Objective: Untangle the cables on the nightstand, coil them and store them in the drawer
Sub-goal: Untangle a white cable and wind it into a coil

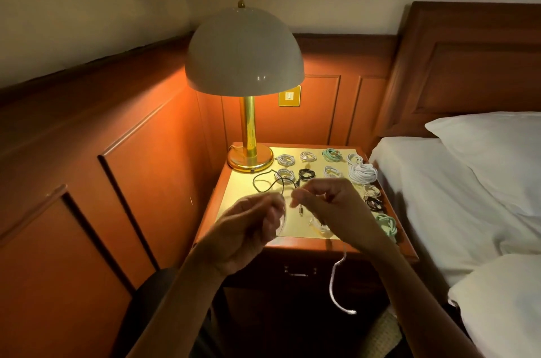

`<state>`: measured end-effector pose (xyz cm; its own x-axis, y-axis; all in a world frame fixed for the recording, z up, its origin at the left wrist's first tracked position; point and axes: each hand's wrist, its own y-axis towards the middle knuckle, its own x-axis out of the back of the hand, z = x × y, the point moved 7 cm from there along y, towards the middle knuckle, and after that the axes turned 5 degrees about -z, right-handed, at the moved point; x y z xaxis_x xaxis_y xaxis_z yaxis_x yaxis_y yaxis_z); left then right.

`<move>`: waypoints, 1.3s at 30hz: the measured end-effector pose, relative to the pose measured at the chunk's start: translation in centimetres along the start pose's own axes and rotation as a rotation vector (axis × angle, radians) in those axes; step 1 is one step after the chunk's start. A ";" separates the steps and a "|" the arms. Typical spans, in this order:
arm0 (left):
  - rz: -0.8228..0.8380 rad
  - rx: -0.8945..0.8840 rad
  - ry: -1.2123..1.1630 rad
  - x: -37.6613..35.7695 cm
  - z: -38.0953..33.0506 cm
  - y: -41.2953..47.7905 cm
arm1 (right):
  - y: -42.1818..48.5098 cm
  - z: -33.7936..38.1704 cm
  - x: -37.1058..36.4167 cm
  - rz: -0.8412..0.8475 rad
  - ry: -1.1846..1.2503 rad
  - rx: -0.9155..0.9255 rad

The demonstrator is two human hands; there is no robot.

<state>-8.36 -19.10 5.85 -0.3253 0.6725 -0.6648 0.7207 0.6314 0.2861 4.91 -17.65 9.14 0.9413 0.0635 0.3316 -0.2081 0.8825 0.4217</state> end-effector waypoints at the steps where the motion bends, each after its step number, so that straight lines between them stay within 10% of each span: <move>1: -0.063 -0.078 -0.156 0.1 -0.6 0.4 | -0.4 -0.3 -0.7 -0.003 0.022 -0.042; 7: -0.716 -0.524 -0.029 2.9 -2.3 2.2 | -2.3 -2.2 -4.0 0.110 -0.073 -0.168; 10: -0.906 -0.782 0.598 3.5 -4.1 1.5 | -3.0 -2.6 -4.2 0.212 -0.171 -0.215; 13: -0.719 -0.914 1.702 1.5 -4.9 1.9 | -3.3 -1.5 -2.8 0.203 -0.405 -0.121; 16: -0.323 -0.602 1.966 2.1 -2.7 2.6 | -2.3 -0.4 0.8 0.082 -0.739 -0.017; 19: -0.190 -0.302 1.750 2.1 -1.1 2.1 | -1.0 0.7 2.6 0.045 -0.956 0.160; 24: -0.085 0.060 0.949 1.0 -1.2 1.6 | 0.0 0.4 2.6 0.044 -0.658 0.353; 32: -0.326 -0.340 -0.675 0.7 -3.9 4.4 | -0.2 -1.2 -0.8 -0.074 -0.352 0.104; 36: -0.788 -0.755 -0.004 2.8 -7.7 4.1 | -1.2 -1.7 -2.2 0.010 -0.366 0.021; 39: -0.772 -0.969 1.343 0.9 -9.0 3.9 | -1.1 -1.1 -1.2 -0.055 -0.347 0.002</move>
<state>-11.37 -12.57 12.51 -0.9421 -0.3342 -0.0256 -0.2211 0.5623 0.7968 4.32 -18.14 7.36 0.8046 -0.1466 0.5754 -0.1605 0.8792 0.4485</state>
